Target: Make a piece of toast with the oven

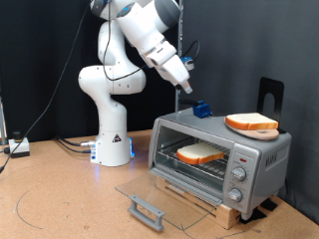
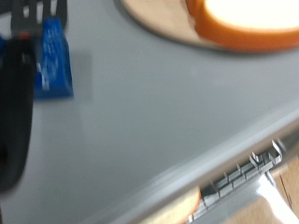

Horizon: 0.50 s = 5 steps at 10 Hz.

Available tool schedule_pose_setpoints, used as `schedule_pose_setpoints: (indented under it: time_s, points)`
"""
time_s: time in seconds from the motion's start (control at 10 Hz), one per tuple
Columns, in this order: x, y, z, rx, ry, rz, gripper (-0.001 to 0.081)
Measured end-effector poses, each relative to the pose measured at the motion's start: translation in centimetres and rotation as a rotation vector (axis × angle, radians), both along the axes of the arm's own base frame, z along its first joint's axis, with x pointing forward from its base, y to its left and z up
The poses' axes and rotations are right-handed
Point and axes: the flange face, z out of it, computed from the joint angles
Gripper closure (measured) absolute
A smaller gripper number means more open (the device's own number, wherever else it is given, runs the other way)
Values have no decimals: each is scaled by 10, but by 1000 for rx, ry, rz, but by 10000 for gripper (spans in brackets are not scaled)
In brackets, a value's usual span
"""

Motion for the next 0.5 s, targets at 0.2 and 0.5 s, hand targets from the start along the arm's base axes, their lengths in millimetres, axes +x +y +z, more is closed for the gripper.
schedule_pose_setpoints:
  time_s: [0.2,0.5]
  points:
    - [3,-31,-3,-1,22,-10,-1]
    - [8,-75,-8,24,5,-28,-1]
